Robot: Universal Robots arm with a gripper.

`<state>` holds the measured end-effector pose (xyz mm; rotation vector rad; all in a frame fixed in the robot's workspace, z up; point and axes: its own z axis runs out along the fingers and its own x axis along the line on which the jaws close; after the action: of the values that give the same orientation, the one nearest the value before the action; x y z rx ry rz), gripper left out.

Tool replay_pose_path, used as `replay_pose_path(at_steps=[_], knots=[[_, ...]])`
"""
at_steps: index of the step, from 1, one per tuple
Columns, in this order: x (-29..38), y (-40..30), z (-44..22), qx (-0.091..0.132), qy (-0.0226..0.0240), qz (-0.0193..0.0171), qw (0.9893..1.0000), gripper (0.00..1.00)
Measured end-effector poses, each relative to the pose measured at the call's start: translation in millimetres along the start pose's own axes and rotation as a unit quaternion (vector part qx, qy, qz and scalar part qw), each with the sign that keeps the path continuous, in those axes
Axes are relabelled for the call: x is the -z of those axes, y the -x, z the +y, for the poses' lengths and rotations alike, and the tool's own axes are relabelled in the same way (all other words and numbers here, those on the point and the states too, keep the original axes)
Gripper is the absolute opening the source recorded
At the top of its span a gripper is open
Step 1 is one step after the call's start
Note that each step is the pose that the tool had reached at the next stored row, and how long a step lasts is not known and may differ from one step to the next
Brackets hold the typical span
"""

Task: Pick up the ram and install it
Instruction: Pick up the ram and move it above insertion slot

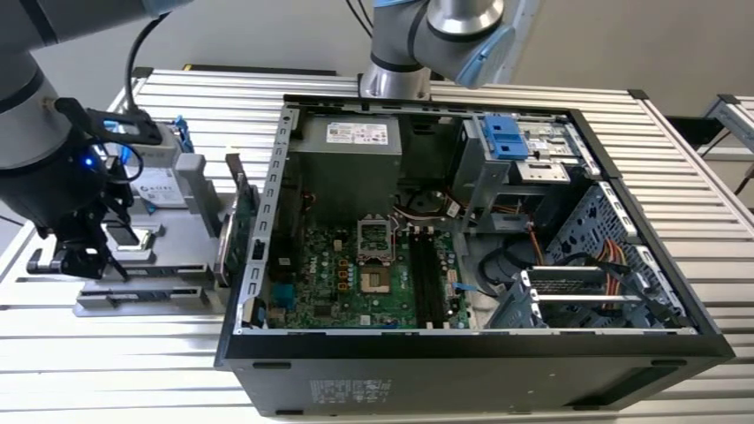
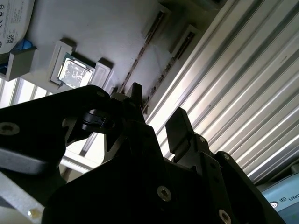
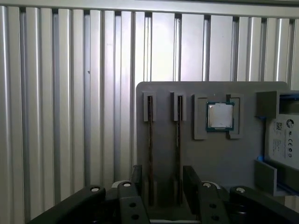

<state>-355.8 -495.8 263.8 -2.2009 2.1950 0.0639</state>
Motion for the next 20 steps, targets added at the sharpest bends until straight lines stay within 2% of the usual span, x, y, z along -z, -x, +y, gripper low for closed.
replay_pose_path(at_steps=[20], knots=[[-13.4,-0.8,-0.1,0.004,-0.0013,0.0001,1.0000,1.00]])
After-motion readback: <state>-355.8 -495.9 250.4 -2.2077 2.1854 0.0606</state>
